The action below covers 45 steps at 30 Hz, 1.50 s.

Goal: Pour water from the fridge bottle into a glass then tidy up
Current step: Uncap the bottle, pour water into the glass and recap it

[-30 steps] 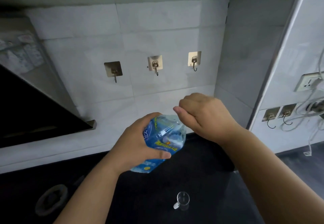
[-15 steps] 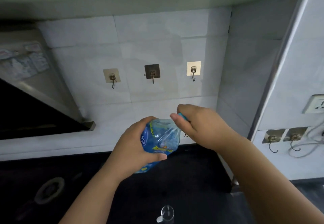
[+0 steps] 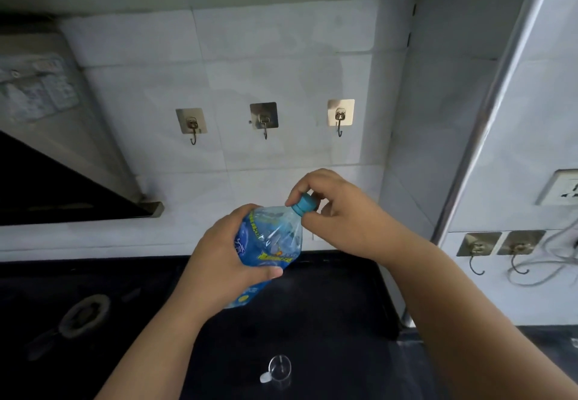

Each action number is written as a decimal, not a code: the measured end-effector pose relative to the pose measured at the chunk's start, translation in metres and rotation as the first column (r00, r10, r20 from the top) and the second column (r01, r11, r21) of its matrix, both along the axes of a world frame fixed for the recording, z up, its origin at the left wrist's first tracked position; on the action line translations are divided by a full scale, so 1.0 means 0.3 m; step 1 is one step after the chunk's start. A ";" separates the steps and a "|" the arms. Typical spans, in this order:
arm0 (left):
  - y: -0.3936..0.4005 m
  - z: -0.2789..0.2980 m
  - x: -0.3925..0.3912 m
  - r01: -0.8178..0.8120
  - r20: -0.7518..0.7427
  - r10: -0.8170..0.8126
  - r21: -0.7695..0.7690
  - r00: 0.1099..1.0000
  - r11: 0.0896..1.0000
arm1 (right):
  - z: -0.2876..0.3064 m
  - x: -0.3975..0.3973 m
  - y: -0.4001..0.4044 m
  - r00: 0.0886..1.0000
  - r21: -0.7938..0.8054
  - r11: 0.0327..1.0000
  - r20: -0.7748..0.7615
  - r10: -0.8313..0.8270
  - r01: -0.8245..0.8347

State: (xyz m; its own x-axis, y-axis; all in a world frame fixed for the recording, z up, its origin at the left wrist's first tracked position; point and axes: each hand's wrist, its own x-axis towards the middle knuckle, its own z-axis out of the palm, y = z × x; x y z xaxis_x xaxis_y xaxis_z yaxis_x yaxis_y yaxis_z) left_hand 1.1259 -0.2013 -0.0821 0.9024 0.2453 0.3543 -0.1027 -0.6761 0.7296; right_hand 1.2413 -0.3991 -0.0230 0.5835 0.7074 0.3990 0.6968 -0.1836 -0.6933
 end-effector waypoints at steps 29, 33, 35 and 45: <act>0.066 -0.148 0.029 -0.032 -0.141 0.037 0.039 0.989 0.999 | -0.173 0.063 0.031 0.934 0.052 0.999 -0.356 0.011 0.009; 0.070 -0.147 0.036 -0.020 -0.130 0.025 0.036 0.991 0.999 | -0.167 0.069 0.059 0.939 0.107 0.993 -0.343 -0.005 0.045; 0.078 -0.148 0.041 -0.019 -0.127 0.022 0.028 0.992 0.999 | -0.164 0.078 0.067 0.939 0.106 0.993 -0.342 -0.016 0.055; 0.106 -0.198 0.058 -0.016 -0.165 0.024 0.052 0.986 0.999 | -0.178 0.092 0.048 0.963 -0.141 0.986 -0.239 -0.122 0.090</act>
